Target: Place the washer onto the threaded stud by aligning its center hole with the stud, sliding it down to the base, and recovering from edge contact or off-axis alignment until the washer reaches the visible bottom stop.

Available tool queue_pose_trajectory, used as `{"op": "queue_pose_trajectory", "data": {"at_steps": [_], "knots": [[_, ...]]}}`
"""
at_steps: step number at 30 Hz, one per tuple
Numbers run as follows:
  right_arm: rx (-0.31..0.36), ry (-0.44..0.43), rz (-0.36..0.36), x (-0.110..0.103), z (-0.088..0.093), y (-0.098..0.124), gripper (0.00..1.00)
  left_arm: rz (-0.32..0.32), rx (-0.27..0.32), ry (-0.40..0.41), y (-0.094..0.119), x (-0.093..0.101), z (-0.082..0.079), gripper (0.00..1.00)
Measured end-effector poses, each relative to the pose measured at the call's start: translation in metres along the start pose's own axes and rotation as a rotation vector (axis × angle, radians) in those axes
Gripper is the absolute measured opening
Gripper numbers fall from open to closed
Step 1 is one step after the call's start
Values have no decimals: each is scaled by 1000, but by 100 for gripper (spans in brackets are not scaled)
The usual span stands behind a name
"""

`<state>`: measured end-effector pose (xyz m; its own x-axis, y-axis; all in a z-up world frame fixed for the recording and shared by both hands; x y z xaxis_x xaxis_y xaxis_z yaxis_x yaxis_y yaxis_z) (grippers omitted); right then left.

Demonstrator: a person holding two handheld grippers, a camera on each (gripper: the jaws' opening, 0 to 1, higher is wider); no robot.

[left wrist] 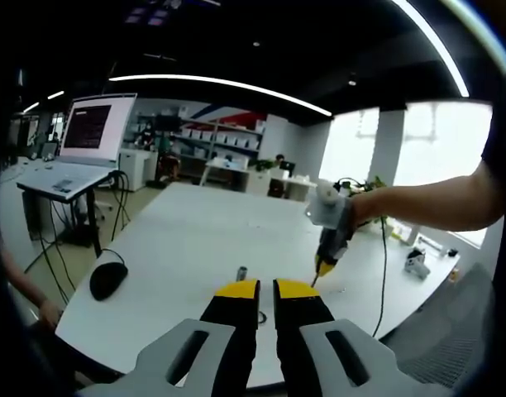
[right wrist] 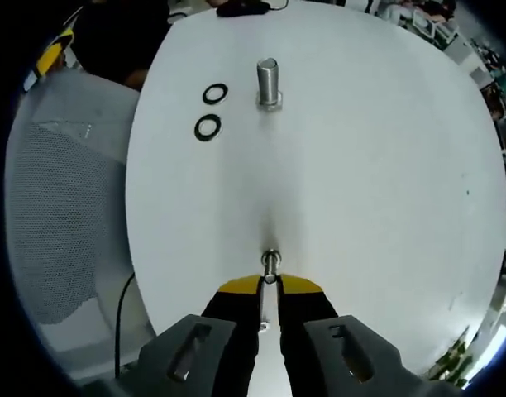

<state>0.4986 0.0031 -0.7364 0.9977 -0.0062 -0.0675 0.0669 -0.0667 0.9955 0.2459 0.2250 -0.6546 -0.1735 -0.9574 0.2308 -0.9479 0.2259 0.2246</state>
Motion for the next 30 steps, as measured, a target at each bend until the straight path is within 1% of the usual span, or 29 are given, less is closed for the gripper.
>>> {"op": "queue_pose_trajectory", "data": {"at_steps": [3, 5, 7, 12, 14, 20, 22, 26, 27, 28, 30], "knots": [[-1, 4, 3, -2, 2, 1, 9, 0, 0, 0, 0, 0, 0, 4], [7, -1, 8, -1, 2, 2, 11, 0, 0, 0, 0, 0, 0, 4], [25, -20, 24, 0, 3, 6, 17, 0, 1, 0, 0, 0, 0, 4], [67, -75, 62, 6, 14, 15, 18, -1, 2, 1, 0, 0, 0, 4], [68, -100, 59, 7, 23, 12, 18, -1, 4, 2, 0, 0, 0, 4], [45, -131, 31, 1, 50, -6, 19, 0, -3, -3, 0, 0, 0, 4], [49, -135, 26, 1, 54, -10, 20, 0, -2, -3, 0, 0, 0, 4], [56, -142, -1, -5, 71, -26, 20, 0, -3, -3, 0, 0, 0, 4], [57, -144, -4, -6, 72, -27, 20, 0, -3, -2, 0, 0, 0, 4], [50, -154, -16, -7, 78, -32, 20, -1, -3, -2, 0, 0, 0, 4], [42, -163, -17, -7, 84, -36, 20, -1, -2, -2, 0, 0, 0, 4]]}}
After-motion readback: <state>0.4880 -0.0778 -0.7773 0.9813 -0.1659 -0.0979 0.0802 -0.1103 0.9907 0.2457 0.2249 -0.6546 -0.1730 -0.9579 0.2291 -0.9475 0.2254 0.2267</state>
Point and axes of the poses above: the point that each gripper's makers call its tool centre point, and the gripper's own axes: y roughly backward along the fingers, x roughly to its right, z roughly out of its underside, the point moved 8 cm from there along y, roughly backward along the fingers, and after that the axes turned 2 degrees about -z, right-handed, at the moved point
